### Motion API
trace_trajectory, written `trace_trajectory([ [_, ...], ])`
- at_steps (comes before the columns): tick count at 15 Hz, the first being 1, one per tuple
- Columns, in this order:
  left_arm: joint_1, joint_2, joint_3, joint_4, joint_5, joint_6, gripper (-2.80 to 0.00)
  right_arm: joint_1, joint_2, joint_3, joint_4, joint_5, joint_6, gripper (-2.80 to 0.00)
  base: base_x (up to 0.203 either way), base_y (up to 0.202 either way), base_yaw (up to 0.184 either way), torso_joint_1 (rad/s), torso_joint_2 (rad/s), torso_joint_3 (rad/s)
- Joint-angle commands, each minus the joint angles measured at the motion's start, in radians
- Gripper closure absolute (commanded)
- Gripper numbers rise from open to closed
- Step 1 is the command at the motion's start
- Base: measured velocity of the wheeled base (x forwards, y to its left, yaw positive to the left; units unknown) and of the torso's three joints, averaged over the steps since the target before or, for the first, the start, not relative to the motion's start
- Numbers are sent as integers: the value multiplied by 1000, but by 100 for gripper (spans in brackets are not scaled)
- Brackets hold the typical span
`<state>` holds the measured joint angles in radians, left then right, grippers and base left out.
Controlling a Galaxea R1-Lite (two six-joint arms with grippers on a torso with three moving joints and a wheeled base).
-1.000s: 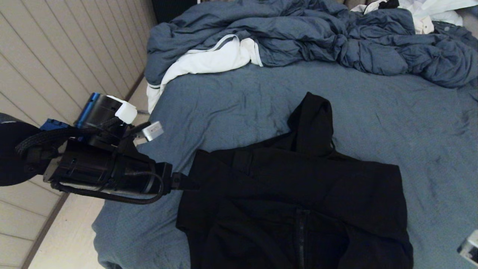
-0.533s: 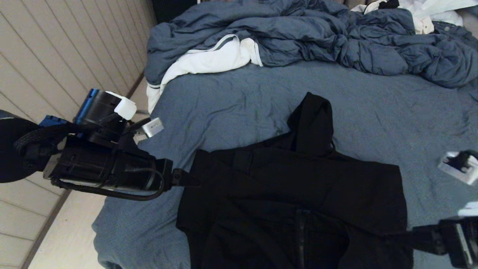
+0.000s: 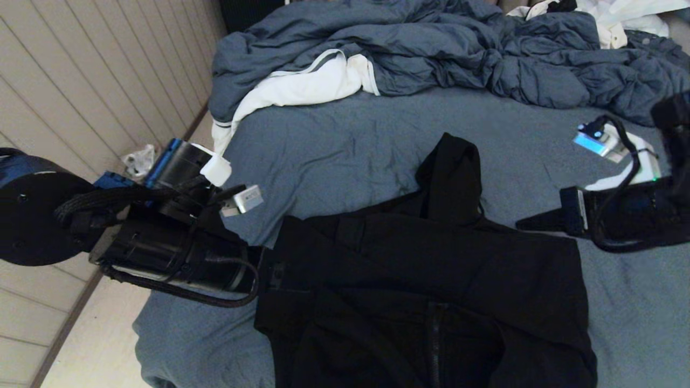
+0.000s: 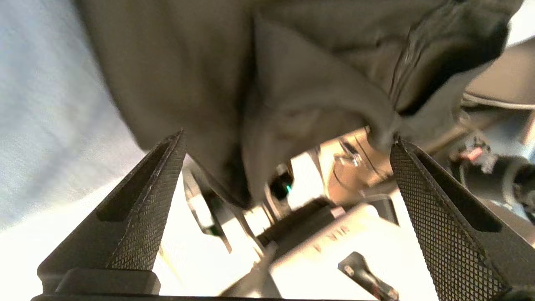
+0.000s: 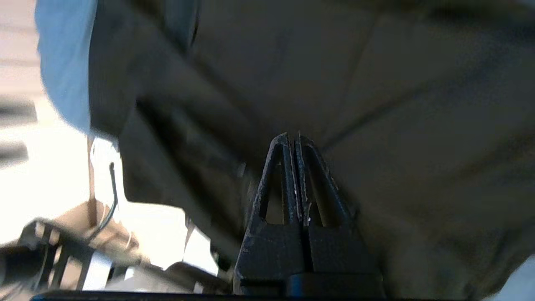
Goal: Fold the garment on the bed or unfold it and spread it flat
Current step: Unfold the black sweatshirt
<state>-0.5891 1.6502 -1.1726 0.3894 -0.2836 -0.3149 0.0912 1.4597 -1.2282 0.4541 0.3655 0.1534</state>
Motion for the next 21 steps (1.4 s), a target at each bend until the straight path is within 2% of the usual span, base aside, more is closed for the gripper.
trace_trajectory([
  [1, -29, 49, -32, 33, 2, -38, -280, -14, 116, -107, 9, 3, -2, 0, 0, 0, 0, 0, 0, 0],
  [4, -66, 157, -100, 94, 34, -94, -280, -16, 238, -235, 34, 4, -34, 0, 0, 0, 0, 0, 0, 0],
  [6, -101, 217, -138, 93, 123, -150, -280, -21, 268, -269, 35, 4, -68, 0, 0, 0, 0, 0, 0, 0],
  [7, -109, 227, -133, 75, 145, -157, -280, -21, 265, -277, 35, 4, -75, 0, 0, 0, 0, 0, 0, 0],
  [12, -110, 281, -137, 49, 157, -152, -280, -15, 291, -302, 34, 7, -106, 0, 0, 0, 0, 0, 0, 0],
  [17, -142, 347, -160, 50, 169, -162, -280, -16, 328, -324, 37, 8, -109, 0, 0, 0, 0, 0, 0, 0],
  [19, -146, 337, -156, 57, 247, -173, -280, -16, 335, -326, 35, 9, -109, 0, 0, 0, 0, 0, 0, 0],
  [21, -158, 329, -159, 63, 342, -219, -280, -16, 338, -327, 37, 9, -109, 0, 0, 0, 0, 0, 0, 0],
])
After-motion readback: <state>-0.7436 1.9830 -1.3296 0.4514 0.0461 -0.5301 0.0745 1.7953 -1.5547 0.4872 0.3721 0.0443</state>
